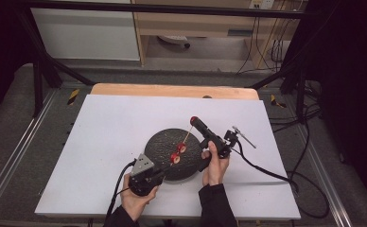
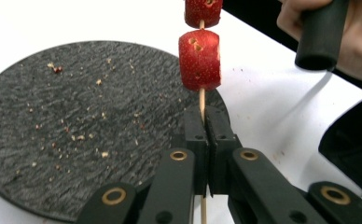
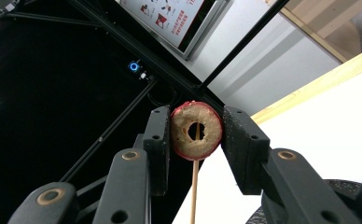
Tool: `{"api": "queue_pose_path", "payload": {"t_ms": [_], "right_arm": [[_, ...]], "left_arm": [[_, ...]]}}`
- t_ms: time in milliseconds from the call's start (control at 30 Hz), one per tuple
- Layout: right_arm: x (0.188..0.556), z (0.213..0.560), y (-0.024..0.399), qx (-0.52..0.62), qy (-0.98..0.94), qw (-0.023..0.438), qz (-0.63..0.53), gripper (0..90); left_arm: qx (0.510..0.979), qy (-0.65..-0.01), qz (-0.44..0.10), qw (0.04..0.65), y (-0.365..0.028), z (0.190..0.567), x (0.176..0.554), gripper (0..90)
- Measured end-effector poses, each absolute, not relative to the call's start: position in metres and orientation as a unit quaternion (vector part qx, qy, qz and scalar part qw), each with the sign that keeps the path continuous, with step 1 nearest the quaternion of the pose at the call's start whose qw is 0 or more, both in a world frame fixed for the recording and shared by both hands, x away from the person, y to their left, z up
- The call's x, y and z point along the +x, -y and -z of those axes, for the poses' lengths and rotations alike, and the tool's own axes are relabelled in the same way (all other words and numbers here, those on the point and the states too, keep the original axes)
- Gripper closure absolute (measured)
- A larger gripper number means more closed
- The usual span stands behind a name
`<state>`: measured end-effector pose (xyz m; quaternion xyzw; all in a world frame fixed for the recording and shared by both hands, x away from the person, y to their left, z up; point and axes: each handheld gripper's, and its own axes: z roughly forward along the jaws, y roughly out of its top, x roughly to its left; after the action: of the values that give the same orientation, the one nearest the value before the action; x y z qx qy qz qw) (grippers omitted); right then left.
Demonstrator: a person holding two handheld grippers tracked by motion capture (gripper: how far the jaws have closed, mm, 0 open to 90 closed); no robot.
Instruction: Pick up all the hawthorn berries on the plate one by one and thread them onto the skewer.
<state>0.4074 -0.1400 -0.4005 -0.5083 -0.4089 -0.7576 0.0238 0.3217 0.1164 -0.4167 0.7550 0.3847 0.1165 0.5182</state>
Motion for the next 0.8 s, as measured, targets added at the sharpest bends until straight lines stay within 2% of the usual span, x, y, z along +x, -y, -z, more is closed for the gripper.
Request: {"api": "queue_pose_path", "payload": {"t_ms": [800], "right_arm": [[0.407,0.399,0.141,-0.503,0.391,0.033,0.770,64.0]], "left_arm": [[0.742,-0.399,-0.134,0.522,-0.104,0.421,0.316,88.7]]}}
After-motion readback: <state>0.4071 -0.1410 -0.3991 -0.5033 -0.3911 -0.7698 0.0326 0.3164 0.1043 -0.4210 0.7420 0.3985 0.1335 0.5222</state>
